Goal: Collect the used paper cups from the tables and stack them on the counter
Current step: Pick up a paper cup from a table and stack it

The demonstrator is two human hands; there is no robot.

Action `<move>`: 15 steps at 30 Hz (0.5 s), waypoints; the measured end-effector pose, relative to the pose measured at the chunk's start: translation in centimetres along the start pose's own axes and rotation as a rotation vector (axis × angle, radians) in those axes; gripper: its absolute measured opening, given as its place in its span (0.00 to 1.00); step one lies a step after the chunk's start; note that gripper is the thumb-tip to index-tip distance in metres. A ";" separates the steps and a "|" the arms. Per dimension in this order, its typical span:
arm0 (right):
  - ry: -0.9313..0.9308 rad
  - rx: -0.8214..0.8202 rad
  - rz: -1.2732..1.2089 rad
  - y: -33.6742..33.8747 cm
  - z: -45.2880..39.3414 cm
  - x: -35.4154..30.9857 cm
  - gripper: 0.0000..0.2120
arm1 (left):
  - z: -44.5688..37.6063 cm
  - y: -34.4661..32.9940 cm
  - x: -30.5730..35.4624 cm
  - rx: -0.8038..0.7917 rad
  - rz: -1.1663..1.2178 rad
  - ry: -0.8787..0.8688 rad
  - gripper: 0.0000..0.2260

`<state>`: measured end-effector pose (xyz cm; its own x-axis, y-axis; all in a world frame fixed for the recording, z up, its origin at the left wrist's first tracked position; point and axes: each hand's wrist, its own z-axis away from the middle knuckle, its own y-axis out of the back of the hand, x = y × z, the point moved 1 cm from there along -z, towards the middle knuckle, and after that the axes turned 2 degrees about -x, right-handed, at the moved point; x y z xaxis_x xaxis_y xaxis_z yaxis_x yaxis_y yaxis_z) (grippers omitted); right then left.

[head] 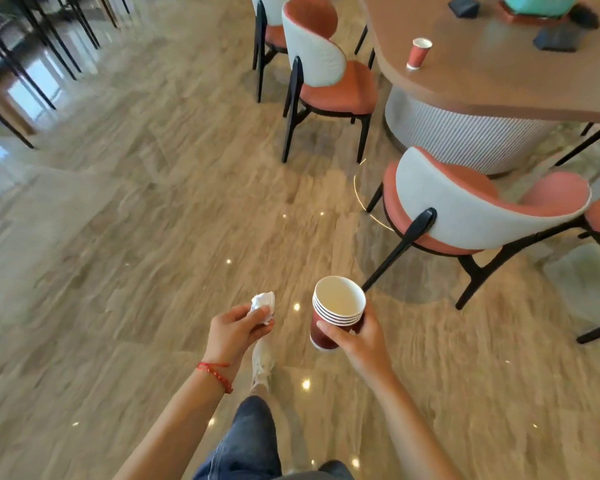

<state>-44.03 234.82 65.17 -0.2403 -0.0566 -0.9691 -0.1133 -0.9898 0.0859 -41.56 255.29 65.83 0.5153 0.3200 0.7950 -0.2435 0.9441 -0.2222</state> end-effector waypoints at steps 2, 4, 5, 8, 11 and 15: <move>0.013 0.007 -0.009 -0.8 -4.7 -0.9 0.33 | -4.2 -1.0 2.4 -0.009 -0.019 -0.006 0.02; 0.009 0.017 -0.017 -1.8 -9.4 -2.1 0.34 | -8.4 -2.0 5.2 -0.017 -0.025 -0.002 0.02; 0.003 0.022 -0.020 -2.2 -11.7 -2.8 0.34 | -10.3 -2.4 6.7 -0.014 -0.027 0.002 0.02; -0.003 0.028 -0.020 -3.4 -18.1 -5.4 0.34 | -15.8 -3.7 11.3 -0.036 -0.043 -0.008 0.02; -0.006 0.036 -0.052 -3.8 -23.7 -7.4 0.33 | -20.9 -5.4 14.9 -0.039 -0.051 -0.006 0.02; -0.016 0.082 -0.047 -3.1 -30.3 -8.4 0.33 | -27.2 -8.2 18.0 -0.067 -0.046 0.009 0.02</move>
<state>-12.40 234.44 66.02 -0.2480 -0.0078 -0.9687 -0.2034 -0.9773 0.0599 -7.97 255.42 66.60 0.5324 0.2766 0.8001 -0.1640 0.9609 -0.2230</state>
